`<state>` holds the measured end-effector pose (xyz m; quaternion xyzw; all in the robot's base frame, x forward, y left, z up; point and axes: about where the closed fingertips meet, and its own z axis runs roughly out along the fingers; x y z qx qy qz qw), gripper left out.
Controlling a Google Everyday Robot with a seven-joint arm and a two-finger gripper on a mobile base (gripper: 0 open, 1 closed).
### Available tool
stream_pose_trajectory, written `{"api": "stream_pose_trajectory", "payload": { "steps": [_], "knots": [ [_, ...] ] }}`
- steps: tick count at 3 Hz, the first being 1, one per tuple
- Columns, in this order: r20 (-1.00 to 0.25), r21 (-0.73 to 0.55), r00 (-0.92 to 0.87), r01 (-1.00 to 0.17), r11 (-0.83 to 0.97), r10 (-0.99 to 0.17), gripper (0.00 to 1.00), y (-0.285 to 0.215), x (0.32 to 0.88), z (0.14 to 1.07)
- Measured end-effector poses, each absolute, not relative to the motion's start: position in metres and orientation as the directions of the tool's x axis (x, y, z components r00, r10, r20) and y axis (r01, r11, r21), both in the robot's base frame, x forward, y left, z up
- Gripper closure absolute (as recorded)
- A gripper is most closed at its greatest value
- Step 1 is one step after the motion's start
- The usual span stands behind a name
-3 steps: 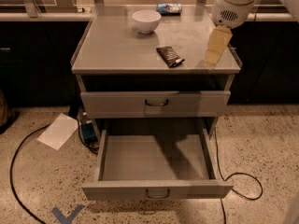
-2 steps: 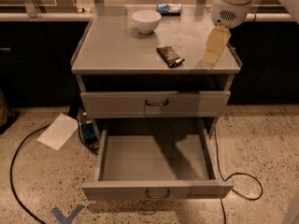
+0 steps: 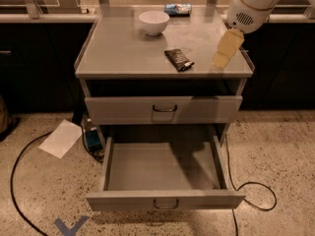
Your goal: Place rxbar chocolate into middle drawer
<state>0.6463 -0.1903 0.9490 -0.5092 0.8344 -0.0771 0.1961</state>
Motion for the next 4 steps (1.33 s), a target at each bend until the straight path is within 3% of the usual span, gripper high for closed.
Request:
{"api": "stream_pose_trajectory", "payload": {
  "steps": [1, 2, 4],
  "knots": [
    [-0.413, -0.285, -0.37, -0.816, 0.504, -0.832, 0.0, -0.164, 0.661, 0.944],
    [-0.522, -0.252, -0.309, -0.835, 0.49, -0.795, 0.0, -0.099, 0.706, 0.929],
    [-0.526, -0.251, -0.318, -0.828, 0.501, -0.789, 0.0, -0.086, 0.72, 0.915]
  ]
}}
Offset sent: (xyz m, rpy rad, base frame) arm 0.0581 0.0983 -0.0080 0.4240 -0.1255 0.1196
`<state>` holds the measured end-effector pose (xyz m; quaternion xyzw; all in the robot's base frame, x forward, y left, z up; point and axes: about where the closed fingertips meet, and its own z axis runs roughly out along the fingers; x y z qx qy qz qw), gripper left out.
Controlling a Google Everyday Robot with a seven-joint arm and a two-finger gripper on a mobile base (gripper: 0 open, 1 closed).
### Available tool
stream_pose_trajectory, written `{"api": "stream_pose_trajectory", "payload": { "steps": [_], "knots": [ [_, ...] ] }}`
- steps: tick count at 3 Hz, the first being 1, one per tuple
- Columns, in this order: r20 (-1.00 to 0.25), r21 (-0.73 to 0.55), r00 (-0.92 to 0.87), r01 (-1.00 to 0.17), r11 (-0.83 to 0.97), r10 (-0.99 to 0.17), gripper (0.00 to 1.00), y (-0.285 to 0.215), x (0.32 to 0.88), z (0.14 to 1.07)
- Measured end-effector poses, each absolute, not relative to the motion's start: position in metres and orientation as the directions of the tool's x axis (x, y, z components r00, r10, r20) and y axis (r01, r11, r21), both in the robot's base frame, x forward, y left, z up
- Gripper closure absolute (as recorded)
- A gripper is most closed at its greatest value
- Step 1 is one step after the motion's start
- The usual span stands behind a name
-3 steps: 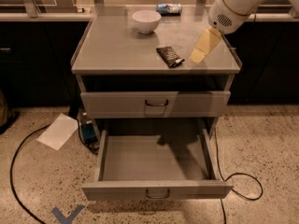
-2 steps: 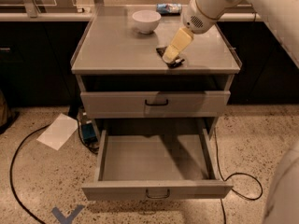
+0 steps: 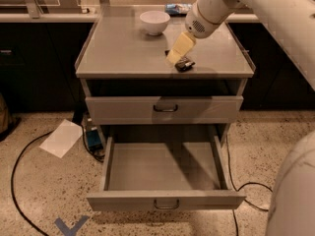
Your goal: Place rxbar chocolate into middle drawer
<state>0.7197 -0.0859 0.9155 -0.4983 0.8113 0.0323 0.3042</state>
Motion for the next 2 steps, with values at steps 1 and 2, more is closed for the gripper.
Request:
{"api": "stream_pose_trajectory", "payload": {
  "steps": [1, 2],
  "knots": [
    [-0.519, -0.248, -0.376, -0.793, 0.556, -0.768, 0.0, -0.067, 0.742, 0.898],
    [-0.49, -0.244, -0.462, -0.742, 0.625, -0.739, 0.0, -0.053, 0.756, 0.88]
  ]
}}
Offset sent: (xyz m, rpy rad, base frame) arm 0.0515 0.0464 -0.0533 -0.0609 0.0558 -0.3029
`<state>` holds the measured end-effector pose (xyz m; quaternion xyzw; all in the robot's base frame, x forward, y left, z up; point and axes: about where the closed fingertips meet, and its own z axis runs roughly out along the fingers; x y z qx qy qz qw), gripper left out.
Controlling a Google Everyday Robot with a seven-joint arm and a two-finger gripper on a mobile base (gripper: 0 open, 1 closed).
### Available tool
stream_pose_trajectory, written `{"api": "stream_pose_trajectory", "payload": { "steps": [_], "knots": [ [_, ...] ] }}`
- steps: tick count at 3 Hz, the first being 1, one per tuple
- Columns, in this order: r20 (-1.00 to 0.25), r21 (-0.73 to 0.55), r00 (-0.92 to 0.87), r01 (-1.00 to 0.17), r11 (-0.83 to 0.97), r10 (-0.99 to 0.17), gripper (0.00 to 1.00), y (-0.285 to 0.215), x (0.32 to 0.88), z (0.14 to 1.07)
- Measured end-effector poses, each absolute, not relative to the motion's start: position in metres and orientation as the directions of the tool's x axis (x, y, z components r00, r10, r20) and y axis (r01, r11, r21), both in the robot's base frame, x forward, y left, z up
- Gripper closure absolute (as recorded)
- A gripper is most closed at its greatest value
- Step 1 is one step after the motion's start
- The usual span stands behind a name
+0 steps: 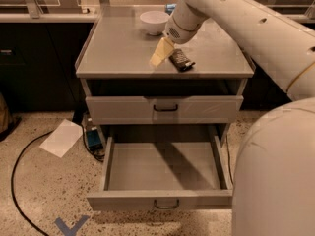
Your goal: Place rxbar chocolate into middle drawer
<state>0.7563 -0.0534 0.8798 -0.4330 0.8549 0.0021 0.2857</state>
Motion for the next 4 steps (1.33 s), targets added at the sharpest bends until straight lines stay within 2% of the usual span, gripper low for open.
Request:
{"api": "stream_pose_trajectory", "payload": {
  "steps": [4],
  "knots": [
    [-0.45, -0.229, -0.537, -0.703, 0.673, -0.714, 0.0, -0.048, 0.774, 0.85]
  ]
}}
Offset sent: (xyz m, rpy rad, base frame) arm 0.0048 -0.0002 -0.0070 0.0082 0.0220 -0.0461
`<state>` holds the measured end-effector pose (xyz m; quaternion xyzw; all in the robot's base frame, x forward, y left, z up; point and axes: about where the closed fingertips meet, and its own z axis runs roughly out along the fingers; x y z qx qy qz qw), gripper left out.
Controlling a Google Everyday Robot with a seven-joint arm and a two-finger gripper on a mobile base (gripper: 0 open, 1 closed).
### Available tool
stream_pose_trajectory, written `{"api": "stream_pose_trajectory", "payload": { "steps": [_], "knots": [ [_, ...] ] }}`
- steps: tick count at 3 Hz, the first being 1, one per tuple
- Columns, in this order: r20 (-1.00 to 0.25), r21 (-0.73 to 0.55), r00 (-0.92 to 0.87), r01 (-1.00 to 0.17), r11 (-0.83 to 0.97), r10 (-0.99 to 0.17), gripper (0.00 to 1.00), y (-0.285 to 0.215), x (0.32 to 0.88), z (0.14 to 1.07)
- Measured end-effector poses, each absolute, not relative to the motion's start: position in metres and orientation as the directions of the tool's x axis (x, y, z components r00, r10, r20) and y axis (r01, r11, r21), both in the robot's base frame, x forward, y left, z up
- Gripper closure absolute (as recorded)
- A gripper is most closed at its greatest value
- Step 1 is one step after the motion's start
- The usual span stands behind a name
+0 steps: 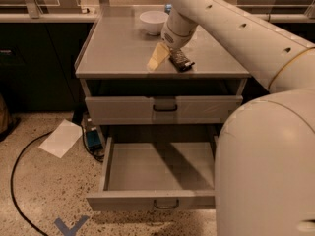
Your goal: Place rxbar chocolate into middle drawer
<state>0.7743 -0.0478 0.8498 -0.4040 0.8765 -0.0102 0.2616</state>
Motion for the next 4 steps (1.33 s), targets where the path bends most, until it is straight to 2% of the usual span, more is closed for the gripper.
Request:
{"api": "stream_pose_trajectory", "payload": {
  "steps": [3, 4],
  "knots": [
    [-0.412, -0.203, -0.598, -0.675, 0.709, -0.688, 0.0, -0.054, 0.793, 0.826],
    [-0.361, -0.118, -0.664, -0.665, 0.738, -0.655, 0.0, -0.062, 0.794, 0.799]
  ]
}}
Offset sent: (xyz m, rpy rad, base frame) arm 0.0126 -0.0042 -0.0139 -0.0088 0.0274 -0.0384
